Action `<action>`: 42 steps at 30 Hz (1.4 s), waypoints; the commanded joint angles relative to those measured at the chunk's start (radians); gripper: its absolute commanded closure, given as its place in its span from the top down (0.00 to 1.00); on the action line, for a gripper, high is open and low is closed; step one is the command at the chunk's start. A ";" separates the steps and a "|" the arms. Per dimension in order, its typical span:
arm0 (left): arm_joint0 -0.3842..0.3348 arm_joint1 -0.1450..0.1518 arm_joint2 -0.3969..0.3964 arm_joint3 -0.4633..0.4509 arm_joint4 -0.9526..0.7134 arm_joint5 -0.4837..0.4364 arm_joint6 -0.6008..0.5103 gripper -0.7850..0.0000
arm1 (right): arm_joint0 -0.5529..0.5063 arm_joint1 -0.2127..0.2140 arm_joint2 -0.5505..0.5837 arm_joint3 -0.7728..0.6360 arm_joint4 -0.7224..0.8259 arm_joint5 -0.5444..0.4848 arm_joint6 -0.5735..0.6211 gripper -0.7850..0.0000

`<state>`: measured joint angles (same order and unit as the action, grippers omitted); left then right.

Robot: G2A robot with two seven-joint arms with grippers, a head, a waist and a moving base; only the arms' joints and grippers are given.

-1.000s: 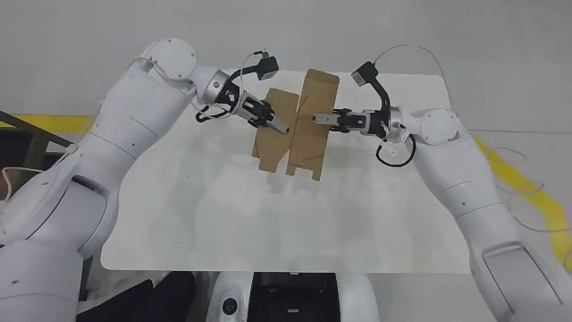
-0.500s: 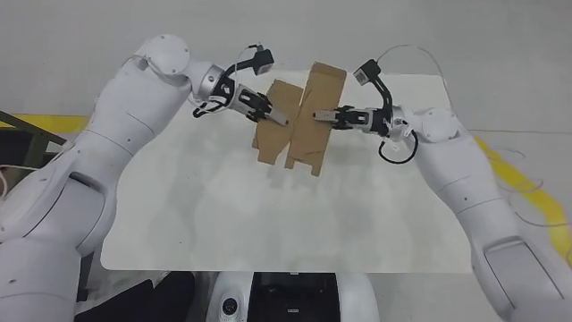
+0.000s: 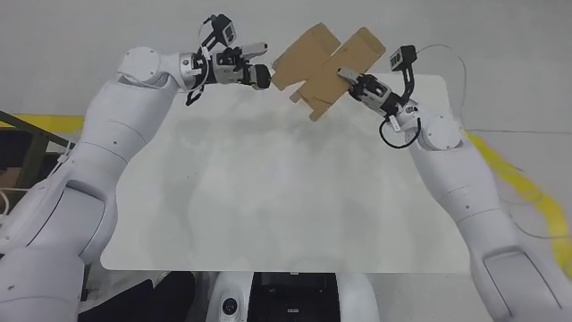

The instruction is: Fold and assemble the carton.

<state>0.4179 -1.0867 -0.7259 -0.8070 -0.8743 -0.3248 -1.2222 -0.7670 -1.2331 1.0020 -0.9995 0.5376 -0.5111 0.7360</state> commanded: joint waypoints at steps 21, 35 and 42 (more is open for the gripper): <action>0.041 -0.041 -0.026 -0.066 0.140 -0.036 0.140 1.00 | -0.124 0.004 0.056 -0.218 -0.130 0.094 -0.161 0.00; 0.066 -0.051 -0.067 -0.095 0.190 -0.041 0.167 0.47 | -0.121 -0.011 0.058 -0.199 -0.131 0.097 -0.171 0.00; 0.076 -0.054 -0.087 -0.102 0.208 -0.032 0.165 0.21 | -0.124 -0.016 0.065 -0.199 -0.134 0.097 -0.169 0.00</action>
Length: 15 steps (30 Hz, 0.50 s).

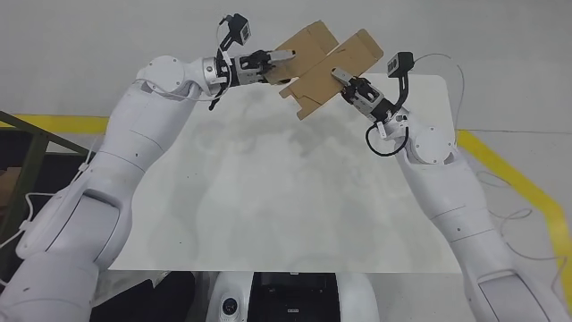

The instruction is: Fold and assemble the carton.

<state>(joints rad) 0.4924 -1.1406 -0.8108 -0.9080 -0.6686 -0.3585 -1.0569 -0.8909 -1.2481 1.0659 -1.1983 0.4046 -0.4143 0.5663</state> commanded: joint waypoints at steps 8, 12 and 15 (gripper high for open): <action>0.007 -0.007 -0.019 -0.002 0.022 0.013 -0.003 0.04 | -0.003 -0.005 0.008 0.000 -0.005 0.004 0.006 0.00; 0.008 -0.011 -0.026 -0.001 0.029 0.019 -0.007 0.01 | -0.005 -0.008 0.011 -0.001 -0.006 0.003 0.008 0.00; 0.007 -0.014 -0.033 0.000 0.030 0.023 -0.012 0.00 | -0.006 -0.010 0.013 -0.004 -0.005 0.002 0.013 0.24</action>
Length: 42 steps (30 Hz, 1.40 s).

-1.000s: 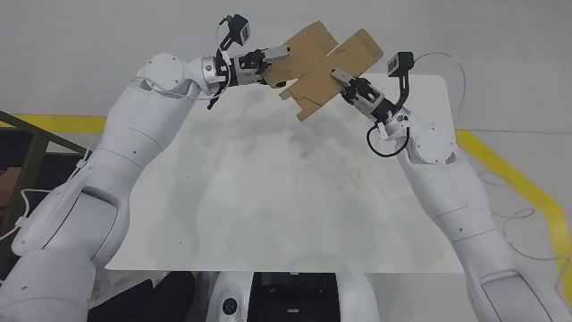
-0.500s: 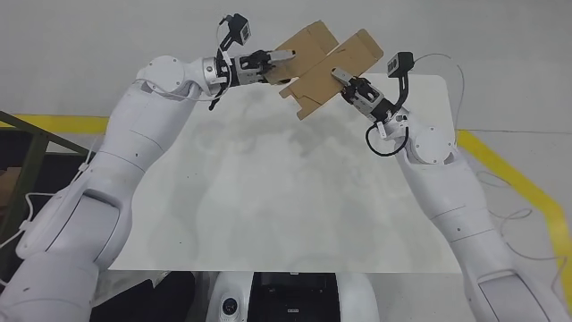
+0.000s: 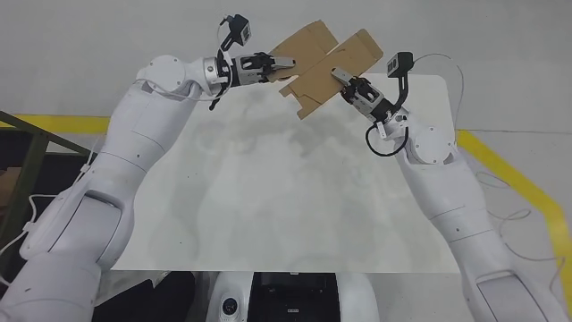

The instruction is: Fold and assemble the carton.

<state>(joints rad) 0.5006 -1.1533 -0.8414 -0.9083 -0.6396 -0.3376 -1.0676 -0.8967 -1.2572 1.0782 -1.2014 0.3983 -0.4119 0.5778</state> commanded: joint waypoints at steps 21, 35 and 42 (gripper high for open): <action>-0.058 0.019 -0.091 0.112 0.021 0.038 -0.278 0.00 | 0.100 0.040 0.097 0.147 0.051 -0.086 0.578 1.00; -0.059 -0.003 -0.037 0.079 0.056 0.032 -0.414 0.00 | 0.211 0.075 0.032 0.249 0.070 -0.065 0.765 1.00; -0.063 -0.016 -0.022 0.090 0.054 0.029 -0.427 0.00 | 0.193 0.093 -0.039 0.204 0.106 -0.081 0.750 1.00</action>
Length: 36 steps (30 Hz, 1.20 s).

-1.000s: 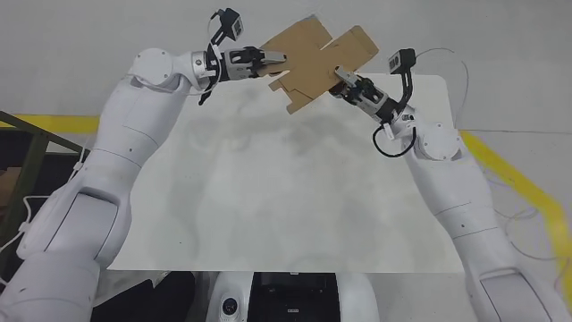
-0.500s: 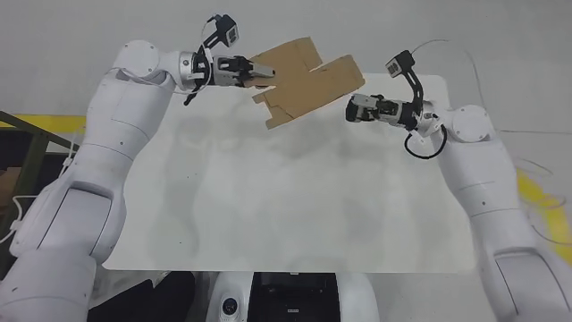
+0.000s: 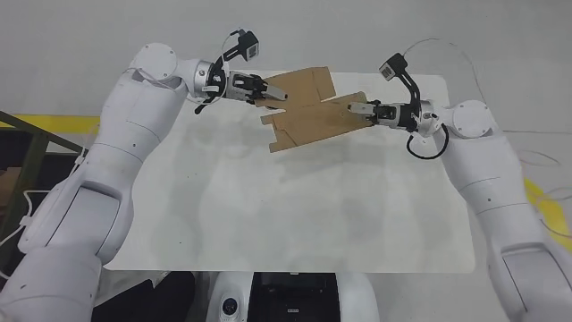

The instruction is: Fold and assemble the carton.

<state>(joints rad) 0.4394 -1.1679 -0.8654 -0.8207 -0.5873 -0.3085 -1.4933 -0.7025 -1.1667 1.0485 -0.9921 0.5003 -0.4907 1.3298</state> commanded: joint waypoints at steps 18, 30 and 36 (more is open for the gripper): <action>-0.014 -0.019 0.013 0.031 0.017 -0.002 -0.016 0.00 | 0.034 0.049 -0.141 -0.017 0.028 -0.068 -0.068 0.45; -0.016 -0.024 0.013 0.037 0.026 0.002 -0.020 0.00 | 0.061 0.074 -0.214 -0.020 0.054 -0.090 -0.090 0.12; -0.016 -0.025 0.013 0.036 0.035 0.003 -0.021 0.00 | 0.076 0.083 -0.251 -0.019 0.070 -0.095 -0.095 0.00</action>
<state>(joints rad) 0.4232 -1.1927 -0.8528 -0.7840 -0.5543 -0.3062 -1.5140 -0.6288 -1.0853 0.8029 -1.0119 0.5670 -0.5856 1.2348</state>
